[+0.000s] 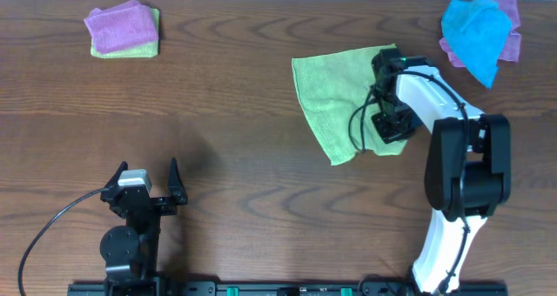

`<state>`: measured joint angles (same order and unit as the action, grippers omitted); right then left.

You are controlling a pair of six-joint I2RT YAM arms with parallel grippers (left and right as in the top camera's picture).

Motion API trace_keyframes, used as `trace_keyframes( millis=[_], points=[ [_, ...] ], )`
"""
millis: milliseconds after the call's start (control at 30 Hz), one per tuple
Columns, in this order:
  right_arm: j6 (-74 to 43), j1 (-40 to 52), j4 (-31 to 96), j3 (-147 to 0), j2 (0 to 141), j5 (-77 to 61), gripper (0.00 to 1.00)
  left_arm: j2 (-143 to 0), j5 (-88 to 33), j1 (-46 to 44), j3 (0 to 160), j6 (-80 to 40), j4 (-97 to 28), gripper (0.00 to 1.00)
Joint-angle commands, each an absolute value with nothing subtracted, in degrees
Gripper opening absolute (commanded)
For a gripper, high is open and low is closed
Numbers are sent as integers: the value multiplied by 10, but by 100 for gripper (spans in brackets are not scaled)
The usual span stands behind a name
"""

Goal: Fold the cloth
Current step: 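Drag the green cloth rightward with the right gripper to spread it, then release the green cloth and raise the right gripper away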

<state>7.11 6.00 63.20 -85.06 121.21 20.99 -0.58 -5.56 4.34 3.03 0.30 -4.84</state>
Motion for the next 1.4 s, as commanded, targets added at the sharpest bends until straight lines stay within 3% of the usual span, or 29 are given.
trace_keyframes(
  millis=[0,133,167,200,233,300,400,467,567,1000,1200,1233,1267,1333,1367],
  points=[
    [-5,43,632,-846,1187,332,1,-3,-51,42,11,13,-56,95],
    [-47,29,629,-846,1156,375,1,-3,-51,42,11,13,-56,95],
    [-47,27,625,-846,1144,362,9,-3,-51,42,11,13,-56,95],
    [-46,26,621,-846,1133,339,27,-3,-51,42,11,13,-56,95],
    [-42,26,616,-846,1119,312,34,-3,-51,42,11,13,-56,95],
    [-18,27,606,-846,1095,259,36,-3,-51,42,11,13,-56,95],
    [27,27,585,-846,1052,145,30,-3,-51,42,11,13,-56,96],
    [54,30,572,-846,1030,65,2,-3,-51,42,11,13,-56,96],
    [70,37,541,-846,1016,-40,2,-3,-51,42,11,13,-56,95],
    [99,80,569,-846,1016,-47,2,-3,-51,42,11,13,-56,95],
    [99,108,581,-846,949,-71,2,-3,-51,42,11,13,-56,96],
    [99,114,586,-846,930,-71,15,-3,-51,42,11,13,-56,95],
    [99,120,594,-846,908,-71,36,-3,-51,42,11,13,-56,95],
    [98,132,620,-846,853,-71,59,-3,-51,42,11,13,-56,95],
    [97,136,630,-846,828,-71,65,-3,-51,42,11,13,-56,96]
  ],
)
